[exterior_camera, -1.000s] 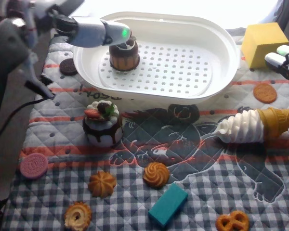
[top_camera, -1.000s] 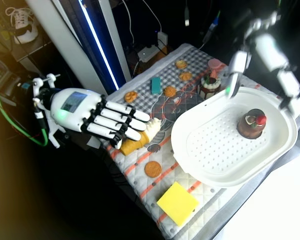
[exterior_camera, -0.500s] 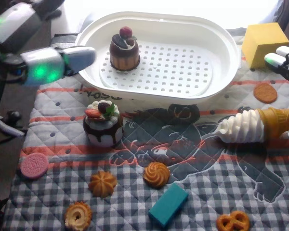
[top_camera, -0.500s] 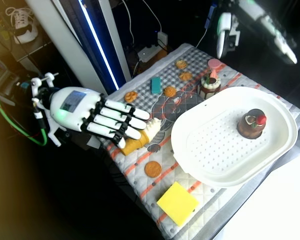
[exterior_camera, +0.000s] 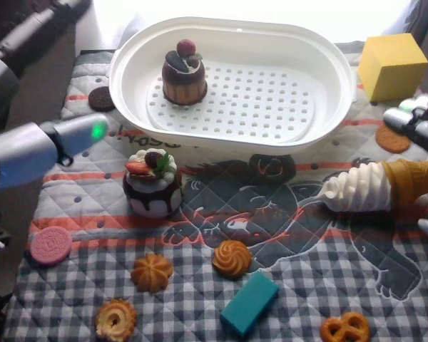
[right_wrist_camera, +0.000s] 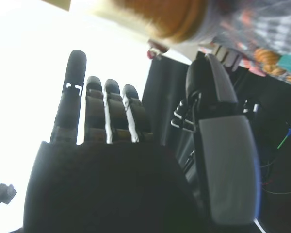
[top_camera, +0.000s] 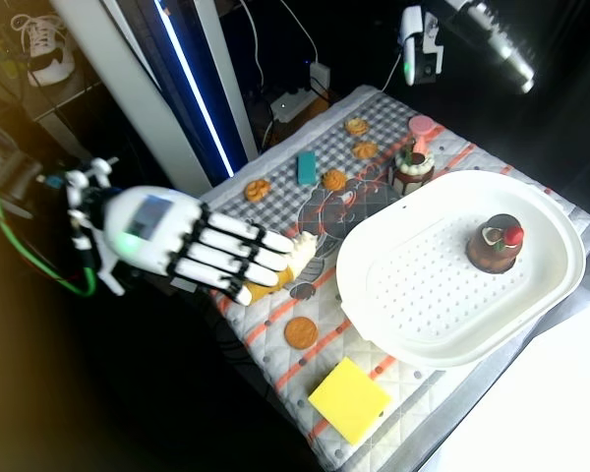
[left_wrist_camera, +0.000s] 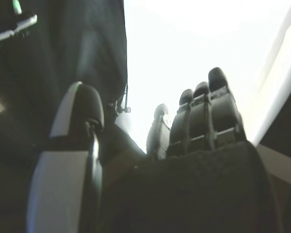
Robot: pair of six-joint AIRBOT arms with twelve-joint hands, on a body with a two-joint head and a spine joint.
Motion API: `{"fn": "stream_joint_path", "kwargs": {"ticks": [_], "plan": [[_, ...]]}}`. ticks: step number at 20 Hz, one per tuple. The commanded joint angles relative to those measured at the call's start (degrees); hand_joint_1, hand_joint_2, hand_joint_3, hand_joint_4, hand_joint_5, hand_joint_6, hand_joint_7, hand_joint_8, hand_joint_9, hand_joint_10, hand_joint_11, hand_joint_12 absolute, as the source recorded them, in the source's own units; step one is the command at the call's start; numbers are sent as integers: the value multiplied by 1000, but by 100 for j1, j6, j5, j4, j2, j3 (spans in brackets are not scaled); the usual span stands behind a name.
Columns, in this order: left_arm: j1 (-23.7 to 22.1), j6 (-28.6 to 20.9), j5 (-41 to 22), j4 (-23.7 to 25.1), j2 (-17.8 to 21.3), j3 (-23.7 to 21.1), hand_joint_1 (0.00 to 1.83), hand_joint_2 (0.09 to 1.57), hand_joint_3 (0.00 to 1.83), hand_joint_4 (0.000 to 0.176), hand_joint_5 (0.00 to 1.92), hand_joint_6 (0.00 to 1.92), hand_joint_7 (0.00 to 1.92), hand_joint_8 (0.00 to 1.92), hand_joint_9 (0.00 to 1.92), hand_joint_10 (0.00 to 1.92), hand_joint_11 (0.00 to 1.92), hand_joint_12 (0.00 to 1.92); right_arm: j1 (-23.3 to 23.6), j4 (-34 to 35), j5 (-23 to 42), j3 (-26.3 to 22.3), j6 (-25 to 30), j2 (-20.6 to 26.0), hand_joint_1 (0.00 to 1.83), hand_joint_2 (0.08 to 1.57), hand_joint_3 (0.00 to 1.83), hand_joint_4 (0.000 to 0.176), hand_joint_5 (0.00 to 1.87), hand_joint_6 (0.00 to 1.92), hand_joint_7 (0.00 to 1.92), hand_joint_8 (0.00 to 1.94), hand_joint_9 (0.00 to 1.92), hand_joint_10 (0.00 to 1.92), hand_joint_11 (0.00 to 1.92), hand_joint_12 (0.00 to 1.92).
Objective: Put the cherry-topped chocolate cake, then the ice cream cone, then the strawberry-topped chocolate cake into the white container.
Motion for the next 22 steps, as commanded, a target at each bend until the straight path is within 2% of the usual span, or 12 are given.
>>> {"fn": "stream_joint_path", "kwargs": {"ticks": [1, 3, 5, 7, 8, 11, 13, 14, 15, 16, 18, 22], "plan": [[-10, -39, -775, 126, 44, -14, 765, 1196, 5, 122, 24, 6, 0, 0, 0, 0, 0, 0, 89, -10, 617, 50, 1, 3, 759, 1181, 3, 0, 0, 0, 0, 0, 0, 263, 0, 1440], [20, -39, -805, 96, 48, -18, 738, 1185, 0, 105, 19, 3, 0, 0, 0, 0, 2, 1, 165, -2, 476, 136, 1, -102, 648, 1195, 7, 0, 0, 0, 0, 0, 0, 250, 0, 1441], [79, -40, -836, 49, 51, -23, 754, 1182, 0, 89, 18, 7, 0, 0, 0, 0, 14, 6, 250, -5, 359, 211, 1, -200, 655, 1196, 4, 0, 0, 0, 0, 0, 0, 14, 0, 1559], [127, -41, -857, 4, 52, -26, 737, 1192, 3, 75, 27, 9, 0, 0, 0, 0, 15, 9, 328, -10, 308, 274, 1, -303, 720, 1184, 0, 0, 0, 0, 0, 0, 31, 34, 0, 1773], [135, -41, -861, -3, 52, -26, 736, 1193, 4, 82, 26, 8, 0, 0, 0, 0, 16, 10, 356, -11, 277, 304, 1, -336, 700, 1185, 0, 0, 0, 0, 0, 0, 5, 267, 0, 1843], [167, -43, -907, -28, 51, -32, 745, 1195, 3, 59, 31, 8, 0, 0, 0, 0, 27, 19, 483, -14, 48, 443, 1, -497, 695, 1208, 7, 0, 0, 0, 0, 0, 0, 159, 0, 1645], [190, -43, -930, -38, 52, -39, 743, 1194, 2, 57, 29, 5, 0, 0, 0, 0, 40, 30, 544, -15, -91, 526, 1, -597, 805, 1224, 4, 0, 136, 167, 221, 159, 0, 746, 0, 1729], [199, -43, -939, -50, 52, -40, 745, 1198, 4, 61, 30, 5, 0, 0, 0, 0, 40, 32, 581, -14, -172, 581, 1, -654, 885, 1234, 4, 0, 205, 474, 308, 437, 62, 1065, 0, 1809], [207, -43, -944, -61, 52, -40, 744, 1199, 4, 63, 19, 0, 0, 0, 0, 0, 41, 35, 624, -15, -249, 620, 2, -700, 1099, 1264, 1, 0, 517, 1262, 705, 1214, 514, 1403, 452, 1899], [223, -44, -955, -74, 54, -40, 726, 1198, 0, 68, 25, 12, 0, 0, 0, 0, 7, 215, 655, -17, -306, 654, 2, -733, 1194, 1231, 0, 0, 721, 1182, 827, 1406, 846, 1608, 831, 1917], [242, -49, -973, -99, 59, -40, 722, 1203, 0, 64, 22, 12, 0, 0, 0, 0, 0, 261, 706, -31, -304, 663, 2, -724, 1200, 1268, 4, 0, 671, 1207, 773, 1651, 1042, 1882, 1136, 1921], [309, -58, -1021, -136, 72, -45, 727, 1219, 2, 67, 35, 7, 0, 0, 0, 0, 0, 235, 828, -216, 91, 515, 2, -432, 1195, 1280, 0, 0, 643, 1274, 763, 1655, 893, 1898, 980, 1921]]}}
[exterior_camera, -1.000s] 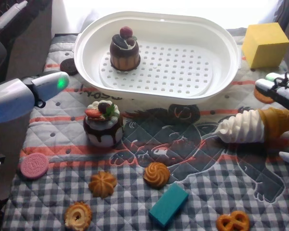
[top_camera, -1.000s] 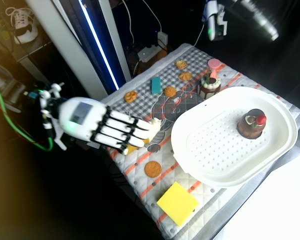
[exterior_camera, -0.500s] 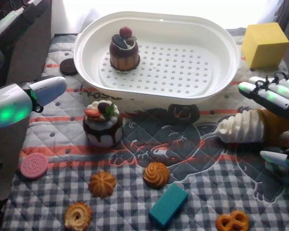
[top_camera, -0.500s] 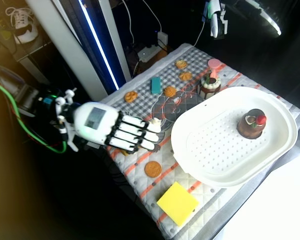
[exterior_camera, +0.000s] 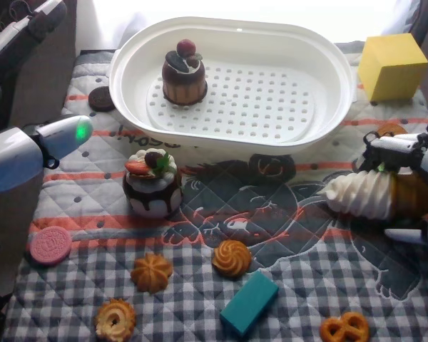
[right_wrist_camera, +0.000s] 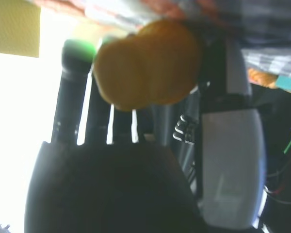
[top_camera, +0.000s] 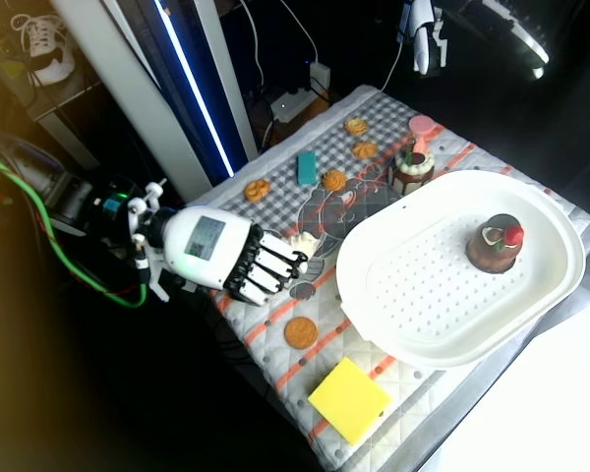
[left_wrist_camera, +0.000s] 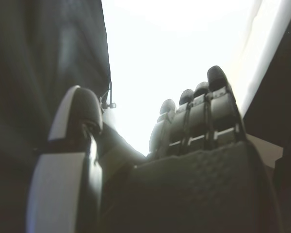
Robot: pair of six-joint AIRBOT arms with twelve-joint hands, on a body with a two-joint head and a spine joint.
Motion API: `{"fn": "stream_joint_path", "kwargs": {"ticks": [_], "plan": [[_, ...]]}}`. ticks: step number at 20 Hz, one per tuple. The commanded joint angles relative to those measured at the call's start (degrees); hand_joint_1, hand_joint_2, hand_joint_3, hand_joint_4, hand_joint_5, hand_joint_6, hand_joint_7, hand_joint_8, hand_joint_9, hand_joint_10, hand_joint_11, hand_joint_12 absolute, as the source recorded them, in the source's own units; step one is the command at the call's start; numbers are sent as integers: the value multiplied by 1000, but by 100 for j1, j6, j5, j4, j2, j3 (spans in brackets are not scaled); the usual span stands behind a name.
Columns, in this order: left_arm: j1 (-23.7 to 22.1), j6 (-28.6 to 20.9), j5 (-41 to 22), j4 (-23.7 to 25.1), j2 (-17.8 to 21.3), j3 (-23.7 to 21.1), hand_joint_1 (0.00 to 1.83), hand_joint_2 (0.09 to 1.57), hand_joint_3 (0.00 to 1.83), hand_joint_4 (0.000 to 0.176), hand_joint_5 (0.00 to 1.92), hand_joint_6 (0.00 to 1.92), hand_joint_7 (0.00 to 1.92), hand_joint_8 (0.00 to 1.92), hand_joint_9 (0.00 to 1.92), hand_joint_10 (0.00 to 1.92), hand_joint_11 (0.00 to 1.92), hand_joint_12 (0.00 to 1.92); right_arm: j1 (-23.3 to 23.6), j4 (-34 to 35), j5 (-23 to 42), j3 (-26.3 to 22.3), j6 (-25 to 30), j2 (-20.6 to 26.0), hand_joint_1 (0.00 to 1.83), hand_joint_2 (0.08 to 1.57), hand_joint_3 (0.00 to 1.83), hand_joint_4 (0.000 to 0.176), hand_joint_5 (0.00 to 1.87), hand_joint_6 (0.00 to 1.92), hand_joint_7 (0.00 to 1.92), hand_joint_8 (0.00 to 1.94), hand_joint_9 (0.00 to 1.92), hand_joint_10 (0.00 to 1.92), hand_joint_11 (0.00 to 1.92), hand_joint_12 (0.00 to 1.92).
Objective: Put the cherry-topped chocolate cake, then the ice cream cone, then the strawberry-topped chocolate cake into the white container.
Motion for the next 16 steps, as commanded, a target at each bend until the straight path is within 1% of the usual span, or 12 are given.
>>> {"fn": "stream_joint_path", "kwargs": {"ticks": [1, 3, 5, 6, 7, 8, 10, 11, 13, 14, 15, 16], "plan": [[-15, -49, -743, 93, 64, 3, 712, 1218, 1, 74, 34, 5, 0, 0, 0, 0, 0, 225, 114, -60, 1014, -30, -11, 134, 1197, 1277, 0, 0, 624, 1304, 786, 1607, 844, 1832, 889, 1921], [16, -49, -741, 68, 64, 2, 715, 1223, 1, 67, 27, 1, 0, 0, 0, 0, 0, 110, 280, -258, 1270, -122, -11, 290, 1181, 1297, 4, 0, 606, 1294, 739, 1700, 850, 1898, 920, 1921], [38, -49, -745, 43, 63, 2, 683, 1224, 1, 79, 27, 1, 0, 0, 0, 0, 0, 85, 508, -415, 1385, -133, -11, 322, 1214, 1245, 0, 0, 699, 1173, 841, 1549, 1162, 1789, 1209, 1921], [41, -49, -745, 39, 63, 2, 659, 1218, 0, 84, 41, 3, 9, 1, 0, 0, 0, 145, 607, -455, 1393, -115, -12, 321, 1214, 1245, 0, 0, 659, 1236, 859, 1484, 1070, 1718, 1127, 1921], [41, -49, -747, 38, 60, 3, 657, 1219, 0, 78, 34, 0, 9, 0, 0, 0, 0, 159, 761, -509, 1383, -68, -13, 297, 1138, 1223, 0, 0, 763, 1276, 1033, 1809, 1263, 1880, 1362, 1921], [41, -49, -752, 35, 56, 4, 659, 1218, 0, 75, 34, 0, 9, 0, 0, 0, 0, 194, 903, -526, 1341, 10, -17, 235, 1122, 1217, 0, 0, 787, 1284, 1085, 1915, 1323, 1913, 1440, 1921], [62, -49, -764, 16, 52, 5, 677, 1222, 0, 72, 31, 1, 10, 0, 0, 0, 0, 230, 1475, -610, 777, 349, -40, -76, 1108, 1226, 0, 0, 773, 1328, 1145, 1940, 1369, 1921, 1488, 1921], [88, -51, -785, 3, 52, 2, 690, 1225, 1, 75, 34, 2, 10, 0, 0, 0, 0, 233, 1708, -642, 501, 512, -43, -231, 1105, 1232, 2, 0, 761, 1348, 1112, 1926, 1336, 1921, 1440, 1921], [138, -87, -831, -18, 51, 3, 724, 1233, 0, 81, 48, 3, 17, 1, 1, 0, 0, 326, 2216, -696, -249, 983, -56, -701, 1111, 1232, 1, 0, 762, 1332, 1303, 1940, 1567, 1921, 1654, 1921], [142, -91, -845, -18, 46, 4, 743, 1237, 1, 80, 49, 2, 17, 1, 1, 0, 0, 340, 2390, -696, -518, 1180, -84, -901, 1115, 1227, 0, 0, 773, 1315, 1348, 1941, 1620, 1921, 1710, 1921], [142, -92, -852, -17, 40, 6, 743, 1240, 1, 81, 52, 2, 16, 0, 5, 2, 0, 390, 2569, -675, -824, 1412, -163, -1154, 1116, 1226, 0, 0, 774, 1314, 1262, 1941, 1547, 1921, 1655, 1921], [143, -94, -847, -17, 33, 13, 749, 1238, 0, 83, 43, 6, 22, 1, 6, 2, 0, 483, 2700, -613, -1083, 1599, -269, -1356, 1131, 1287, 19, 0, 757, 1356, 655, 1756, 552, 1889, 848, 1921]]}}
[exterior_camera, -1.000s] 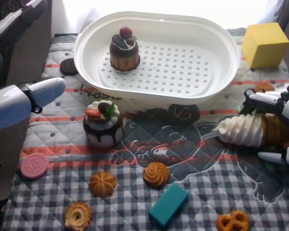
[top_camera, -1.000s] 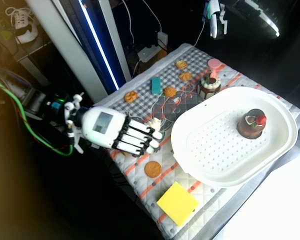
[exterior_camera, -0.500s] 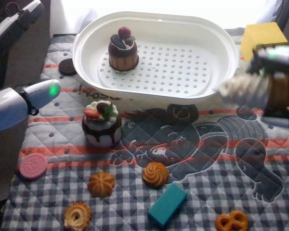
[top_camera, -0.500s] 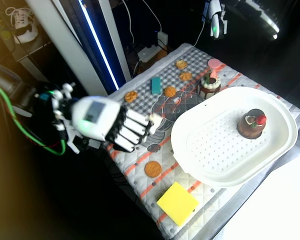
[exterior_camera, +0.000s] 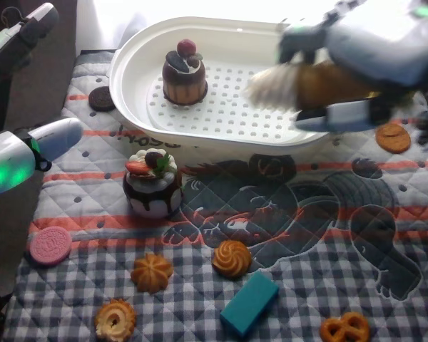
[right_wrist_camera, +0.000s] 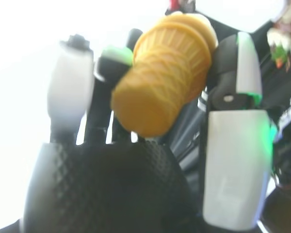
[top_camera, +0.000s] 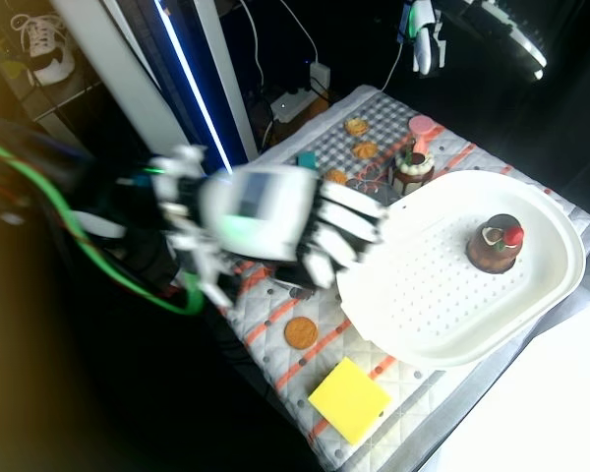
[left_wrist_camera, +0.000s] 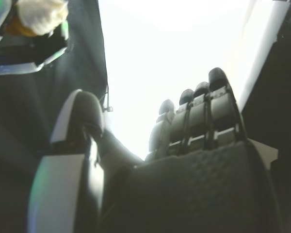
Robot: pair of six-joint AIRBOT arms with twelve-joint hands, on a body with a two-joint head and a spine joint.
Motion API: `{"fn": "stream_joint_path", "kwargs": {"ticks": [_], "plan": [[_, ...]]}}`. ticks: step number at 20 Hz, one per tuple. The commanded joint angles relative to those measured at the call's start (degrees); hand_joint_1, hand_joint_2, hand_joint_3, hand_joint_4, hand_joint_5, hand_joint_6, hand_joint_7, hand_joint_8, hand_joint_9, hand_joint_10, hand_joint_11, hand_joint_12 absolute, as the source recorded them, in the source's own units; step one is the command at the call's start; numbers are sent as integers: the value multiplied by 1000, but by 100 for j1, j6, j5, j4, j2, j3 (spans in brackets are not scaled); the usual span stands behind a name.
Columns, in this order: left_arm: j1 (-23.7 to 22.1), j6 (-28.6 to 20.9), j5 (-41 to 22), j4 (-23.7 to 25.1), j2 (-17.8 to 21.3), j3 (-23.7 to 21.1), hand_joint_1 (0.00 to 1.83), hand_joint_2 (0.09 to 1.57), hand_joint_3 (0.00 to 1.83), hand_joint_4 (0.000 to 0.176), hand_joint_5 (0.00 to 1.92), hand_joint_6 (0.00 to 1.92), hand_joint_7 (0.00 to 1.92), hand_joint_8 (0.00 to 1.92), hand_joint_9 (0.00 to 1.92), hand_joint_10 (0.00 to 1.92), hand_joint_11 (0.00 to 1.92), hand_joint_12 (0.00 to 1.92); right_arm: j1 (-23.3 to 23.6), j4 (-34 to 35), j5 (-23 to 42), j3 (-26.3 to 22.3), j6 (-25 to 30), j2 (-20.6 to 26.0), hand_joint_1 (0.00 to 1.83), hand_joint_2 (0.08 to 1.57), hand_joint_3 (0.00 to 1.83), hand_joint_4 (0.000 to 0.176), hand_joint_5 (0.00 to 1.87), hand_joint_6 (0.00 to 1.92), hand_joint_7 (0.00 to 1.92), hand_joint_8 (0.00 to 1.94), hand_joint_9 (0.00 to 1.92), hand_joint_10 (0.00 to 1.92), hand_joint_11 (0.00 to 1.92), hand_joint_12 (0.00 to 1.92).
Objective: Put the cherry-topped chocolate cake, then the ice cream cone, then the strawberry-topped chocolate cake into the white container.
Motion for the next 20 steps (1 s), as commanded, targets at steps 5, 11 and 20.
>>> {"fn": "stream_joint_path", "kwargs": {"ticks": [5, 11, 20], "plan": [[-29, -169, -722, 139, -72, 105, 668, 1218, 0, 65, 45, 2, 2, 0, 0, 0, 0, 551, 456, 350, -489, 895, -373, -702, 1327, 1253, 3, 0, 663, 1249, 712, 1465, 696, 1667, 631, 1899], [-35, -244, -711, 155, -119, 148, 711, 1240, 3, 95, 44, 0, 0, 0, 0, 0, 0, 240, 564, 813, -903, 1205, -880, -976, 1006, 1260, 0, 0, 34, 695, 150, 727, 103, 1312, 85, 1921], [-20, -248, -686, 101, -74, 97, 746, 1235, 0, 116, 47, 2, 0, 0, 0, 0, 0, 11, 376, 769, 82, -132, -880, 145, 531, 1217, 0, 10, 0, 0, 0, 0, 19, 9, 0, 1920]]}}
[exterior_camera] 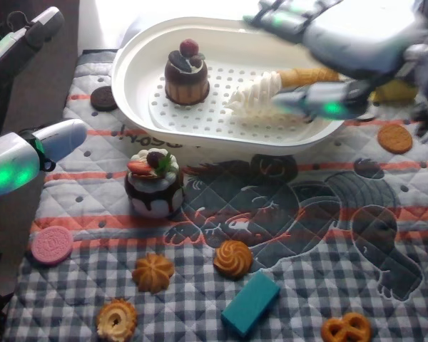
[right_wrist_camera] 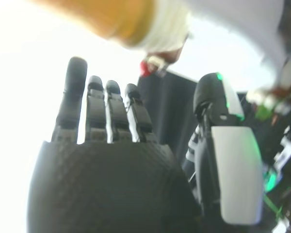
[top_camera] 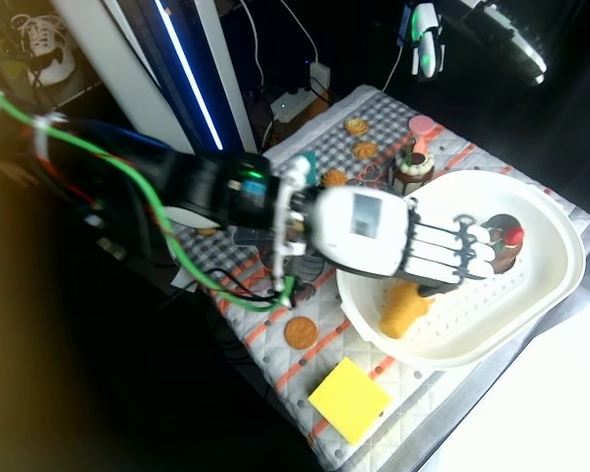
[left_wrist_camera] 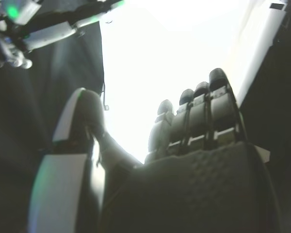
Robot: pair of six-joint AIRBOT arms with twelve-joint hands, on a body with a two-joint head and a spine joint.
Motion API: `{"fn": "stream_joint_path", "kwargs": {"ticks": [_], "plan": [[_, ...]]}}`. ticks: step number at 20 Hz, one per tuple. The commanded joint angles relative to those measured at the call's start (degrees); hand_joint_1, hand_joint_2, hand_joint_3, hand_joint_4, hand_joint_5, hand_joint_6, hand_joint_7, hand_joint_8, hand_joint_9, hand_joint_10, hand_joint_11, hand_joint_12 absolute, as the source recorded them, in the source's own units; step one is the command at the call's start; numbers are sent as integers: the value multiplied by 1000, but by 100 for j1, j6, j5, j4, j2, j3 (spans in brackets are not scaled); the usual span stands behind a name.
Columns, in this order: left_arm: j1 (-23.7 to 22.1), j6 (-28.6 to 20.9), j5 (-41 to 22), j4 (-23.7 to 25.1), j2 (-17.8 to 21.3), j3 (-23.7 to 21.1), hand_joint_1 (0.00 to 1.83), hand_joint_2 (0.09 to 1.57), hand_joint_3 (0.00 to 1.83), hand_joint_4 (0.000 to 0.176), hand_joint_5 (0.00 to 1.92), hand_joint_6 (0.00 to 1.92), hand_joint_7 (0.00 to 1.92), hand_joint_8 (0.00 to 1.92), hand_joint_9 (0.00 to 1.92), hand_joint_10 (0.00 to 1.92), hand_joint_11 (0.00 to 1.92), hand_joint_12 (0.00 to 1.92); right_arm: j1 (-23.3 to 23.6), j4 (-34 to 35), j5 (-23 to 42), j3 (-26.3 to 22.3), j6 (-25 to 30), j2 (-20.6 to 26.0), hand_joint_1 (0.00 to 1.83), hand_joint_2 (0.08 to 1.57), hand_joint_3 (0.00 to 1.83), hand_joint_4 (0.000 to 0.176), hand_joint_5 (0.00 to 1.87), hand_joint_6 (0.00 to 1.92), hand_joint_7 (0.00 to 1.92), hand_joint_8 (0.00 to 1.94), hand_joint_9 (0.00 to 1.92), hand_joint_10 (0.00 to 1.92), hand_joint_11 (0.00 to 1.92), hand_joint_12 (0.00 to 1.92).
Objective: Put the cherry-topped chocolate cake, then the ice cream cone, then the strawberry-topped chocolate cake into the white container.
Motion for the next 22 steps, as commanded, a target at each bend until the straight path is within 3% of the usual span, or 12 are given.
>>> {"fn": "stream_joint_path", "kwargs": {"ticks": [1, 2, 5, 7, 8, 9, 13, 16, 17, 19, 20, 22], "plan": [[-10, -42, -724, 124, 65, -19, 747, 1232, 0, 123, 37, 0, 0, 0, 0, 0, 0, 1, -49, -45, 819, -89, -4, 110, 527, 1209, 0, 24, 0, 0, 0, 0, 7, 6, 0, 1921], [30, -42, -740, 119, 104, -52, 757, 1215, 0, 142, 28, 0, 0, 0, 0, 0, 0, 0, -200, -76, 982, -302, -3, 303, 511, 1184, 0, 42, 0, 0, 0, 0, 39, 38, 0, 1813], [85, -41, -621, 131, 245, -134, 728, 1174, 0, 125, 2, 0, 0, 0, 0, 0, 0, 0, -664, -301, 1464, -926, -1, 849, 537, 1171, 0, 52, 0, 0, 0, 0, 0, 279, 0, 1702], [99, -40, -457, 218, 298, -174, 694, 1163, 0, 92, 0, 0, 20, 8, 0, 0, 13, 6, -1076, -317, 1818, -1233, 43, 1129, 462, 1164, 0, 20, 0, 0, 0, 0, 0, 261, 0, 1421], [98, -40, -321, 292, 309, -174, 679, 1099, 57, 108, 0, 0, 21, 21, 51, 7, 2, 351, -1284, -331, 1991, -1346, 114, 1249, 402, 1149, 0, 2, 0, 0, 0, 0, 0, 286, 0, 1276], [78, -40, -118, 361, 315, -159, 674, 1085, 37, 80, 0, 0, 21, 14, 66, 10, 0, 704, -1457, -355, 2121, -1446, 220, 1347, 414, 1153, 0, 25, 0, 0, 0, 0, 0, 258, 0, 1168], [-77, -40, 649, 687, 260, -103, 716, 1111, 1, 100, 0, 0, 0, 0, 0, 0, 0, 21, -2205, -475, 2745, -1769, 728, 1691, 461, 1190, 11, 25, 0, 0, 0, 0, 0, 253, 0, 1116], [-249, -40, 1217, 848, 33, 47, 711, 1098, 0, 40, 0, 0, 0, 0, 0, 0, 2, 1, -2655, -474, 3130, -1924, 916, 1873, 571, 1186, 1, 6, 0, 0, 0, 0, 0, 1, 0, 163], [-345, -40, 1489, 907, -81, 125, 716, 1101, 0, 41, 0, 0, 0, 0, 0, 0, 40, 19, -2781, -457, 3213, -1939, 1017, 1919, 582, 1190, 3, 4, 0, 0, 0, 0, 0, 0, 0, 116], [-500, -39, 1932, 1014, -256, 282, 696, 1124, 7, 112, 0, 0, 13, 5, 17, 7, 58, 34, -2968, -400, 3339, -1948, 1151, 1962, 587, 1180, 0, 2, 0, 0, 0, 0, 0, 0, 0, 502], [-556, -39, 2097, 1046, -320, 342, 704, 1114, 0, 106, 0, 0, 16, 27, 50, 20, 11, 562, -3012, -371, 3383, -1958, 1151, 1969, 575, 1178, 0, 0, 0, 0, 0, 0, 0, 0, 0, 575], [-590, -39, 2190, 1040, -391, 418, 648, 1089, 0, 125, 0, 0, 0, 0, 1, 0, 0, 205, -3047, -360, 3433, -1971, 1151, 1970, 556, 1181, 0, 0, 0, 0, 0, 0, 1, 0, 0, 670]]}}
